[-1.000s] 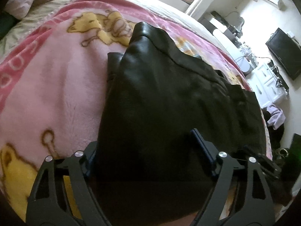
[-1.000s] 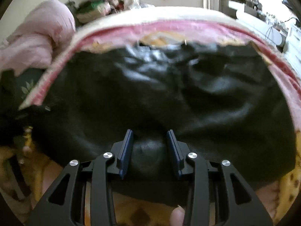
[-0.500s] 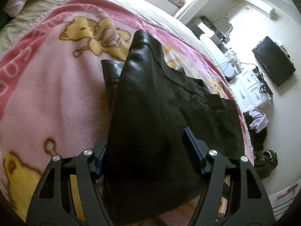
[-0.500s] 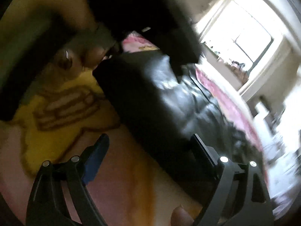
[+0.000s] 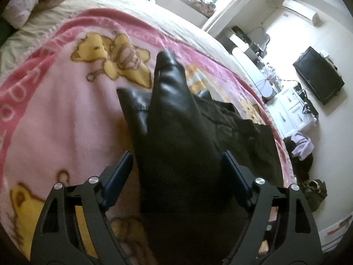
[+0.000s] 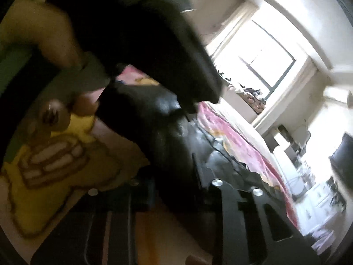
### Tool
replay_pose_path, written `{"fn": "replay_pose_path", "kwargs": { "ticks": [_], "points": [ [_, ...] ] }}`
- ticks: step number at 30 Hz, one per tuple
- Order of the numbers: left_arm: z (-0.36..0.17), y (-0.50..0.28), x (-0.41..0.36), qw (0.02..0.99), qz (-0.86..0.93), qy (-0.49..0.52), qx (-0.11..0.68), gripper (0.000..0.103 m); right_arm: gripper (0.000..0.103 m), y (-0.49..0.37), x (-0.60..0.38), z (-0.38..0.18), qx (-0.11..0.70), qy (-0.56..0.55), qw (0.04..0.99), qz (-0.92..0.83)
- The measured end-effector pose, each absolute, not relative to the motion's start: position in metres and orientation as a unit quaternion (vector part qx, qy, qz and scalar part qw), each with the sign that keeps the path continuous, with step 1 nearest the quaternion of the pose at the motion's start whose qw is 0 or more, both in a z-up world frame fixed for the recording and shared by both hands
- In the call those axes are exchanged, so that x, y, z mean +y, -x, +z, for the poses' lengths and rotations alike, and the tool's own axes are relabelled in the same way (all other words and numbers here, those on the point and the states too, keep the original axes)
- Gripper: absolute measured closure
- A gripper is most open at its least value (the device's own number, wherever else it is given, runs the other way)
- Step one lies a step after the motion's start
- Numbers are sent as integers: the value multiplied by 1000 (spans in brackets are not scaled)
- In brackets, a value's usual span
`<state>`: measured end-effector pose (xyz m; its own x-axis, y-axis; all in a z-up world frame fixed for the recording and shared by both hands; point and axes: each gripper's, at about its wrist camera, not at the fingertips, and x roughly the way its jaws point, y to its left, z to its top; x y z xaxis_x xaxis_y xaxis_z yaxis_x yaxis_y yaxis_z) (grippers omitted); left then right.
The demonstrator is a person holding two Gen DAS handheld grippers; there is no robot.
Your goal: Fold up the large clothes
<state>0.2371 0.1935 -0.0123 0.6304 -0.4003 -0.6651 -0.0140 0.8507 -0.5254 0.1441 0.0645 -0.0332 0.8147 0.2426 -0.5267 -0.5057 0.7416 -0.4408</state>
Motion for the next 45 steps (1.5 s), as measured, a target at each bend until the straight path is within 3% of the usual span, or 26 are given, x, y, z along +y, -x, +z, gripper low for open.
{"fn": "replay_pose_path", "kwargs": {
  "ticks": [3,8,9,12,15,22,32,39,45],
  "points": [
    [-12,-237,197,862,-116,267,414,17,82,-142,58,-27,215,285,912,202],
    [-20,-245,195,833,-143,320,428,17,83,-138,51,-19,214,257,920,207],
    [-17,-246,191,832,-148,320,427,28,83,-137,49,-19,213,254,920,207],
    [1,-246,180,842,-146,308,417,44,84,-133,38,-11,207,234,928,205],
    [30,-243,161,858,-153,293,392,51,84,-134,14,7,188,203,941,193],
    [100,-246,75,885,-198,221,358,52,85,-142,-72,42,171,113,967,154],
    [126,-263,-51,893,-230,131,363,52,86,-153,-180,40,204,-24,970,131],
    [113,-273,-109,873,-258,114,397,49,85,-173,-261,10,286,-223,918,160],
    [101,-267,-94,879,-246,130,388,44,79,-190,-307,-53,391,-413,800,191]
  ]
}}
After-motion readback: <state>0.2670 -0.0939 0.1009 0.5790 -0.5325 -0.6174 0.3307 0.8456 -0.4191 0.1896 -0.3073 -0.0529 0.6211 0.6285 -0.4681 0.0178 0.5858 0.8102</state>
